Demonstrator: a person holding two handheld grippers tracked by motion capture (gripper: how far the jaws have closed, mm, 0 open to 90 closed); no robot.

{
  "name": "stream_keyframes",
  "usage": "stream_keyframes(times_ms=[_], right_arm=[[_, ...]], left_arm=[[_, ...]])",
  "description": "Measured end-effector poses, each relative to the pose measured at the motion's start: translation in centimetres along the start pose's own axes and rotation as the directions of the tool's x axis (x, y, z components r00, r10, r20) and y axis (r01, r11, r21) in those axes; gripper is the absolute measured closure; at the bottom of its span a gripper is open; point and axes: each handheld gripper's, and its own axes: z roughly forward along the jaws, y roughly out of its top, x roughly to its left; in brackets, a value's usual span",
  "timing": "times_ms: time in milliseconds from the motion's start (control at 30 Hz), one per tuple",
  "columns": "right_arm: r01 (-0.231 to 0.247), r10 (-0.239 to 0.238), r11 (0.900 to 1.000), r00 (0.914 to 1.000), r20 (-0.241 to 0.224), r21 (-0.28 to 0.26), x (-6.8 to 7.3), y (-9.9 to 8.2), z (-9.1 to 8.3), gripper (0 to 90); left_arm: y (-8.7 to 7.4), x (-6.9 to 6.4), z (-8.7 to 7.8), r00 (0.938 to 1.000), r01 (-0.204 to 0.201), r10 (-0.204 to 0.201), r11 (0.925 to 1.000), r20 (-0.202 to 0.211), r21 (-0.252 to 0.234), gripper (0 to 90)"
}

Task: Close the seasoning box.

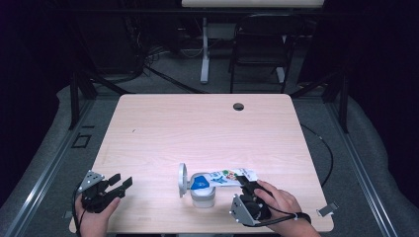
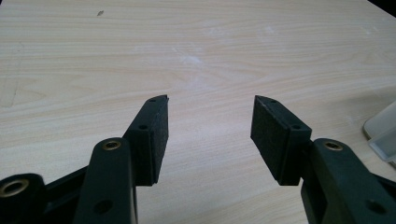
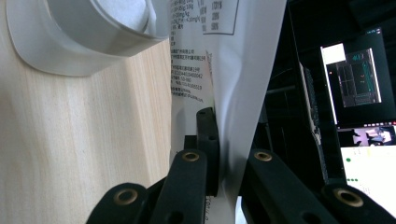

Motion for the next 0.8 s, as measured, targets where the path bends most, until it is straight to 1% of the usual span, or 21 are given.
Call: stream_keyframes(times_ms=[67,133,200,267,300,400,500,600,633,733,767,800], right_arm=[[-0.031,0.031,0.9993,0.9995,-0.008,-0.02,0.06,-0.06,0.04,88.9],[-0.037,0.037,0.9991,0.9993,-0.006,-0.021,0.08,-0.05,-0.05,88.9],[-0.067,0.067,0.9969,0.9977,-0.012,-0.041,0.18,-0.11,-0.04,88.9],[-0.078,0.077,0.9961,0.9969,-0.013,-0.043,0.27,-0.17,-0.15,88.9],[-0.093,0.092,0.9942,0.9956,-0.014,-0.053,0.38,-0.22,-0.14,89.0],[-0.111,0.11,0.9924,0.9936,-0.024,-0.053,0.58,-0.32,-0.2,88.9],[-0.129,0.128,0.9901,0.9916,-0.023,-0.056,0.76,-0.47,-0.15,89.0],[-0.17,0.169,0.9827,0.9852,-0.03,-0.073,0.85,-0.65,-0.04,89.0],[-0.177,0.175,0.9814,0.9841,-0.032,-0.074,0.9,-0.66,0.0,89.0],[-0.176,0.174,0.9824,0.9841,-0.034,-0.063,0.87,-0.6,0.13,89.0],[-0.191,0.188,0.9792,0.9812,-0.043,-0.068,0.89,-0.59,0.21,89.0],[-0.194,0.191,0.9786,0.9806,-0.043,-0.069,0.87,-0.56,0.25,89.1]], left_arm=[[0.0,0.01,-0.01,1.0,0.0,0.0,1.0,0.0,0.0,47.1],[0.01,0.0,-0.02,1.0,-0.001,0.001,1.0,0.001,0.0,47.1],[-0.01,-0.06,-0.01,1.0,0.0,0.0,1.0,0.001,0.0,47.0],[-0.02,-0.06,0.01,1.0,-0.001,0.001,1.0,0.002,0.002,47.1],[-0.03,-0.06,0.02,1.0,0.0,0.0,1.0,0.002,0.001,47.1],[-0.02,-0.09,0.02,1.0,-0.003,0.003,1.0,0.002,0.002,47.0],[-0.02,-0.11,0.02,1.0,-0.003,0.003,1.0,0.003,0.003,47.1],[-0.04,-0.13,0.01,1.0,-0.002,0.002,1.0,0.002,0.002,47.1],[-0.05,-0.11,0.02,1.0,-0.002,0.002,1.0,0.003,0.002,47.1],[-0.06,-0.08,0.05,1.0,-0.002,0.002,1.0,0.003,0.004,47.1],[-0.06,-0.08,0.05,1.0,-0.002,0.002,1.0,0.003,0.004,47.1],[-0.05,-0.08,0.05,1.0,-0.002,0.002,1.0,0.003,0.003,47.1]])
